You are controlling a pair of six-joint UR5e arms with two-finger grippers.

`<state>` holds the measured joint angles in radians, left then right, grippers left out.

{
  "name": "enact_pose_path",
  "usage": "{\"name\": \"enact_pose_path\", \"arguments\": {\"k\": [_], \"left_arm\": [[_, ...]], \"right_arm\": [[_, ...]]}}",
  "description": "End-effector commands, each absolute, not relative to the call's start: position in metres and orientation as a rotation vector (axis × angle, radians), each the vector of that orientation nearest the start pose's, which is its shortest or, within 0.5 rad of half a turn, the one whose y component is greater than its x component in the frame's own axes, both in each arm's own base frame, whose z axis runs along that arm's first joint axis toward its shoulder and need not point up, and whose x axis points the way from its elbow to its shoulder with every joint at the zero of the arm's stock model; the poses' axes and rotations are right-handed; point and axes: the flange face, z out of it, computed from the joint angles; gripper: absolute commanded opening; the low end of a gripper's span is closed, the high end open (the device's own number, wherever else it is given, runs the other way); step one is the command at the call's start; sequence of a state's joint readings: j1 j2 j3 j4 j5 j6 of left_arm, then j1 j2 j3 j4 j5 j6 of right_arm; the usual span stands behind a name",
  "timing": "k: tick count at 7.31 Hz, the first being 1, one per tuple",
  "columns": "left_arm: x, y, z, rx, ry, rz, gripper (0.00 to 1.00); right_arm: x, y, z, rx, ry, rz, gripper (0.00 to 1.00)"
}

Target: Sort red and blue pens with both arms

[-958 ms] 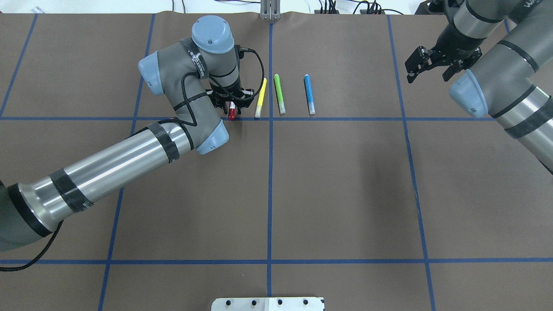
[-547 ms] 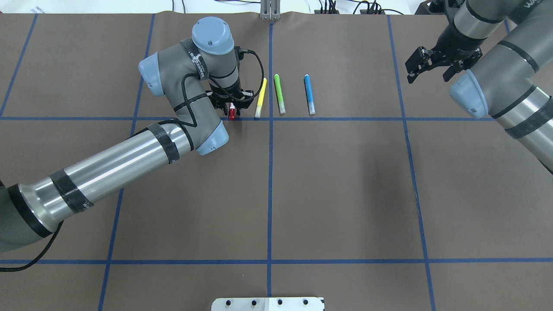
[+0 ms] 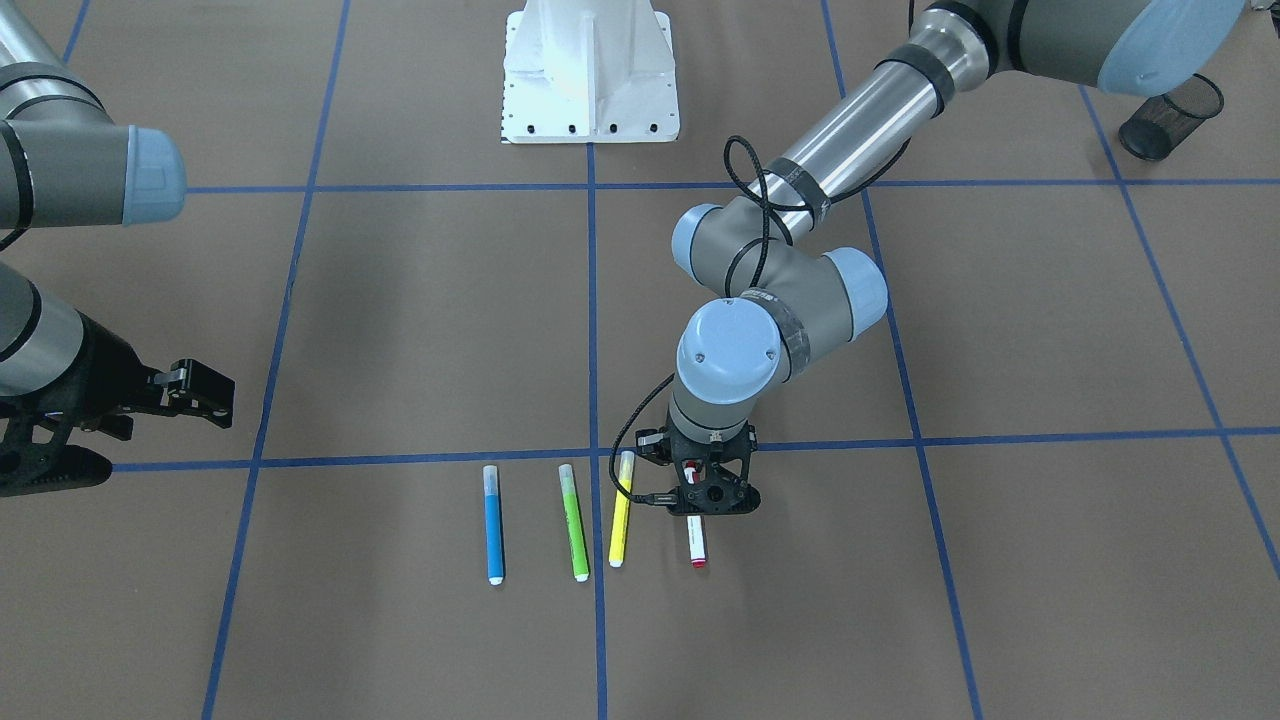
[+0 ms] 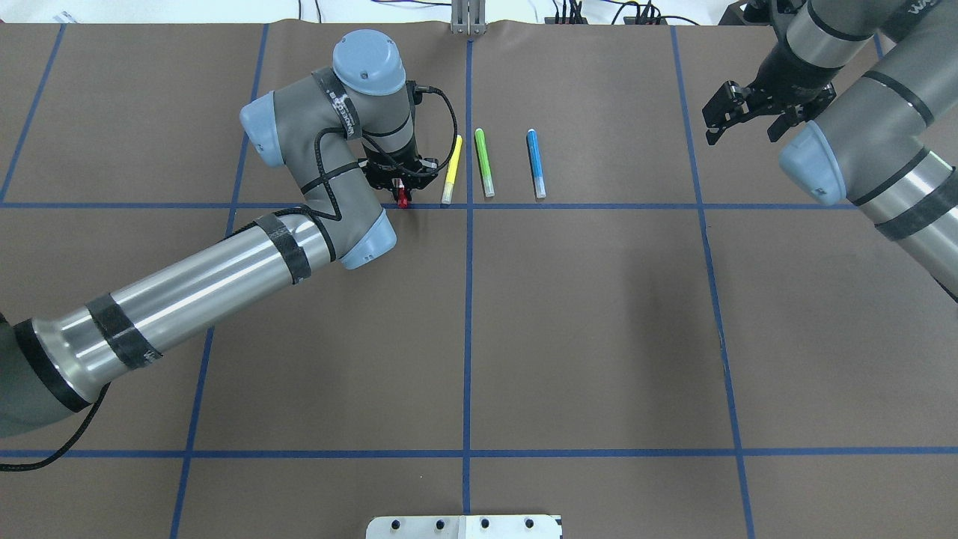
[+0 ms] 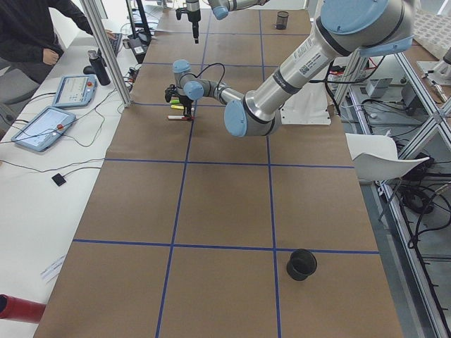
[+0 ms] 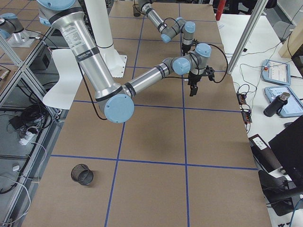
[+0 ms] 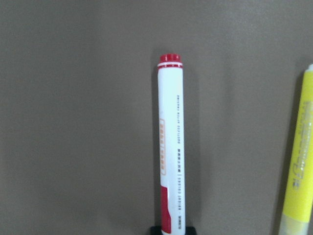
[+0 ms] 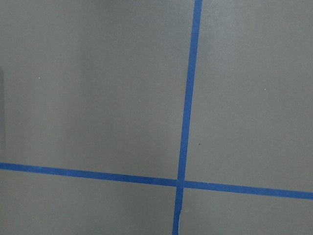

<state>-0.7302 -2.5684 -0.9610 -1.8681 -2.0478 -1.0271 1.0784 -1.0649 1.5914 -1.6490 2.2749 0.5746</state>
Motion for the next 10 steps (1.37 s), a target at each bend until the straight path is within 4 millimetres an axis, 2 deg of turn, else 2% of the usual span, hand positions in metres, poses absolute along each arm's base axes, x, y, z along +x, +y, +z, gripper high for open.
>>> {"name": "enact_pose_path", "arguments": {"k": [1,2,3,4,5,6,7,8,9,10], "left_arm": [[0.538,-0.650,0.222,0.036,0.831,-0.059,0.00],[0.513,-0.657,0.217,-0.027,0.813,-0.090,0.00],[0.487,-0.667,0.226,-0.050,0.782,-0.133,0.00],[0.447,-0.683,0.253,-0.048,0.770,-0.187,0.00],[0.411,-0.696,0.268,-0.038,0.768,-0.229,0.00],[0.380,-0.700,0.286,-0.029,0.768,-0.256,0.00],[0.365,-0.690,0.312,-0.045,0.768,-0.262,0.00],[0.348,-0.693,0.327,-0.045,0.759,-0.271,0.00],[0.325,-0.698,0.342,-0.031,0.749,-0.264,0.00],[0.314,-0.688,0.354,-0.021,0.749,-0.247,0.00]], "right_arm": [[-0.260,-0.627,0.356,0.023,-0.815,-0.083,0.99],[-0.269,-0.645,0.347,0.027,-0.817,-0.084,0.99],[-0.285,-0.668,0.343,0.041,-0.824,-0.095,0.99],[-0.306,-0.687,0.343,0.057,-0.839,-0.089,0.99],[-0.329,-0.702,0.327,0.109,-0.827,-0.060,0.99],[-0.366,-0.700,0.309,0.115,-0.809,-0.068,0.98],[-0.404,-0.700,0.289,0.118,-0.787,-0.057,0.97],[-0.436,-0.691,0.279,0.123,-0.764,-0.053,0.97],[-0.463,-0.678,0.283,0.130,-0.730,-0.057,0.97],[-0.486,-0.669,0.283,0.139,-0.724,-0.065,0.96]]}}
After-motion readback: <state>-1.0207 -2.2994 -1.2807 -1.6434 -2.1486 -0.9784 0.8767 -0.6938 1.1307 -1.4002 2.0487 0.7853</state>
